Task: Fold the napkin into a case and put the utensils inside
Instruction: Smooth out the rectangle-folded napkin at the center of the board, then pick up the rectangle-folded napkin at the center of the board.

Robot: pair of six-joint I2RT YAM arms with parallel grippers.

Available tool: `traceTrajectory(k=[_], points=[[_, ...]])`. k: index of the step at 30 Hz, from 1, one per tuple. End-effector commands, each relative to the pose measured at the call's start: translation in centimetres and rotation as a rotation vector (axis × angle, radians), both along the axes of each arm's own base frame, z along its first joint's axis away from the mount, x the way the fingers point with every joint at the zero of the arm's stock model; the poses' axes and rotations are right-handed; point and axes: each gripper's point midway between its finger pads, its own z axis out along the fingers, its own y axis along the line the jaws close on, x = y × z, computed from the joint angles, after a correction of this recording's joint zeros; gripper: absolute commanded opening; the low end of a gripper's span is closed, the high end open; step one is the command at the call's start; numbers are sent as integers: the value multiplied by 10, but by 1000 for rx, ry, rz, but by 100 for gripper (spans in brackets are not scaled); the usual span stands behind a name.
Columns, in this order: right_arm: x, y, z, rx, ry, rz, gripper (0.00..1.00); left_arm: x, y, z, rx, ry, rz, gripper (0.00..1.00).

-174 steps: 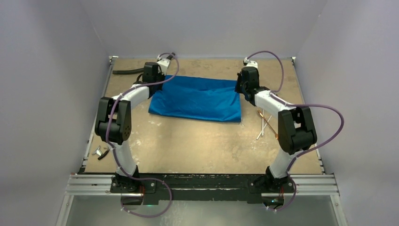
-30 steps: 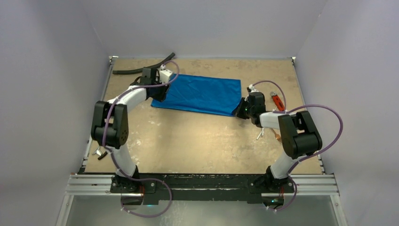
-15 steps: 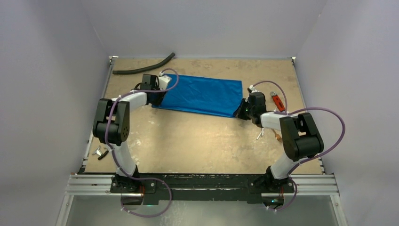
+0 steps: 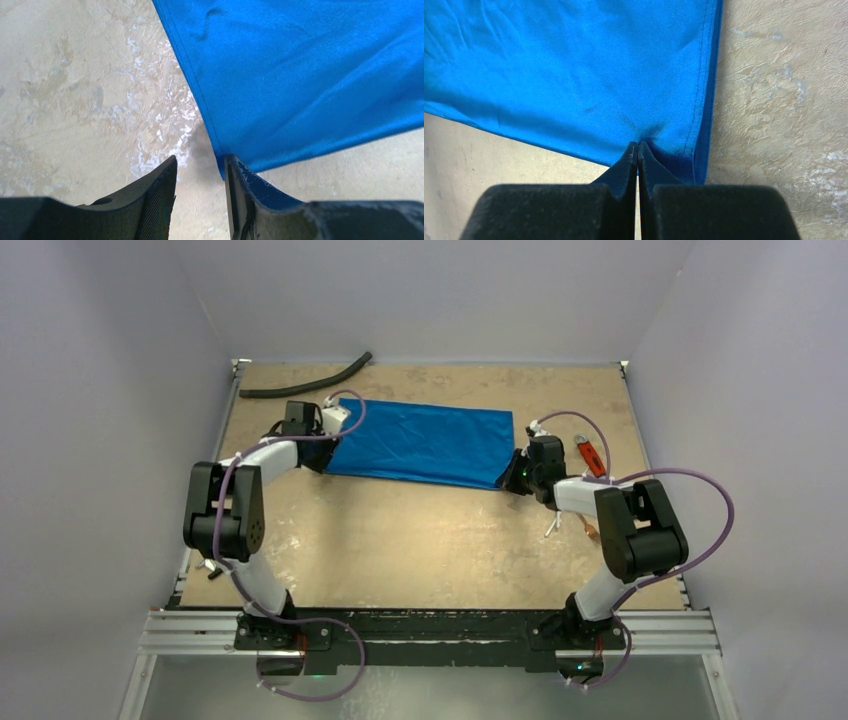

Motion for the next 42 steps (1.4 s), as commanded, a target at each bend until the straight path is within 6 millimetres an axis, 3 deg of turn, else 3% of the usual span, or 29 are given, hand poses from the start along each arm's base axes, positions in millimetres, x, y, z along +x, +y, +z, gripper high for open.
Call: traceTrajectory(k=[1, 4, 11, 16, 19, 23, 26, 28, 32, 36, 42], points=[[-1, -9, 2, -48, 17, -7, 0, 8, -4, 47, -38, -79, -18, 39], [-1, -9, 8, -51, 15, -1, 1, 11, -5, 56, -41, -102, -15, 39], [18, -2, 63, -2, -69, -12, 44, 25, -22, 60, -93, -110, -30, 40], [19, -7, 94, 22, -110, -84, 61, 31, -34, 33, -94, -54, -70, 39], [9, -13, 94, 31, -100, -125, 65, 29, -35, 16, -98, -14, -80, 39], [-11, -17, 73, 50, -37, -156, 67, 27, -35, 4, -86, -9, -87, 38], [-20, -23, 58, 90, -3, -185, 64, 28, -32, 1, -71, -14, -86, 37], [-22, -23, 53, 136, 5, -188, 56, 28, -31, -2, -62, -12, -87, 36], [-16, -12, 56, 215, -18, -154, 27, 25, -30, -6, -56, -11, -91, 35], [-9, -5, 60, 246, -17, -124, 4, 22, -30, -10, -60, -2, -91, 35], [-6, -7, 55, 232, -5, -133, 0, 20, -32, -12, -66, 0, -95, 35]])
